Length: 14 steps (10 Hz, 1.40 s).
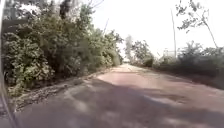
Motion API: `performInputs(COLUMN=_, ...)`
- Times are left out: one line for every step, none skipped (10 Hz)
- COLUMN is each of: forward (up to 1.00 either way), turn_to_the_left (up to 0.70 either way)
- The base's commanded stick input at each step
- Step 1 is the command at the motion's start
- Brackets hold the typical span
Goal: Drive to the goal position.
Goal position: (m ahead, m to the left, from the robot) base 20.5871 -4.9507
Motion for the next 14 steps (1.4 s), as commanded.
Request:
performInputs(forward=0.7, turn_to_the_left=0.0)
performInputs(forward=0.7, turn_to_the_left=0.0)
performInputs(forward=0.7, turn_to_the_left=0.0)
performInputs(forward=0.7, turn_to_the_left=0.0)
performInputs(forward=0.7, turn_to_the_left=0.0)
performInputs(forward=0.7, turn_to_the_left=0.0)
performInputs(forward=0.7, turn_to_the_left=0.0)
performInputs(forward=0.7, turn_to_the_left=0.0)
performInputs(forward=0.7, turn_to_the_left=0.0)
performInputs(forward=0.7, turn_to_the_left=0.0)
performInputs(forward=0.7, turn_to_the_left=0.0)
performInputs(forward=0.7, turn_to_the_left=0.0)
performInputs(forward=0.7, turn_to_the_left=0.0)
performInputs(forward=0.7, turn_to_the_left=0.0)
